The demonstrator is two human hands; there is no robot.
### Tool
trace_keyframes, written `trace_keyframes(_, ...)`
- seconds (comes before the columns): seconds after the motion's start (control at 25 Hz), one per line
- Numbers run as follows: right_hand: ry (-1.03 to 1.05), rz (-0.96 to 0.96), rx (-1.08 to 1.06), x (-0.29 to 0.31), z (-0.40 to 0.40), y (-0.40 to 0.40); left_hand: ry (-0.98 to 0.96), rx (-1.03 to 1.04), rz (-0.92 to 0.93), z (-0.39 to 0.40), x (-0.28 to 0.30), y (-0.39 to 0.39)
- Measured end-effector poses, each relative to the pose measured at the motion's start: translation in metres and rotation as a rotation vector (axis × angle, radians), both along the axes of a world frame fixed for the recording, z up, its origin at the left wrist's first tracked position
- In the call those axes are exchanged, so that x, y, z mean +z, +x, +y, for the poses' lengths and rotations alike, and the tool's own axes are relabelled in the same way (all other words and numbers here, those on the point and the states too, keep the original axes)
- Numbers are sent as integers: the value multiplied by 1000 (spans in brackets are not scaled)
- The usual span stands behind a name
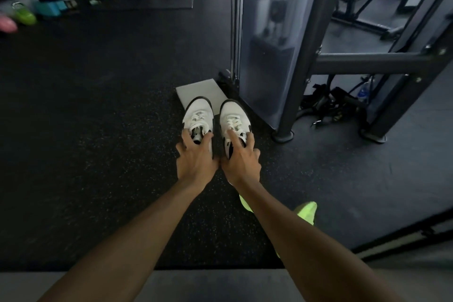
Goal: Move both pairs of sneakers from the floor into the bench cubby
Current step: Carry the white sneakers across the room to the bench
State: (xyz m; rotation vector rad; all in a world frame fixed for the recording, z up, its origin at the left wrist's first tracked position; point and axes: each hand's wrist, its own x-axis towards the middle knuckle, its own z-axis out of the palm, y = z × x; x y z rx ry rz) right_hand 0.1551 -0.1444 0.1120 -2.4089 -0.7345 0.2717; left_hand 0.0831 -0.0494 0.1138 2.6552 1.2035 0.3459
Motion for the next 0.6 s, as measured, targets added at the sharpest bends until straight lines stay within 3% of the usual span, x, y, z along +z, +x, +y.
trace_keyframes(0.2, 49, -41, -33, -1, -67, -82, 30, -45, -25, -64, 4, -77)
trace_keyframes(0.4, 111, -89, -162, 8, -185, -169, 77, -164, -84, -177, 21, -155)
trace_keyframes(0.6, 64, -132, -317, 48, -297, -206, 73, -297, -106, -280, 55, -175)
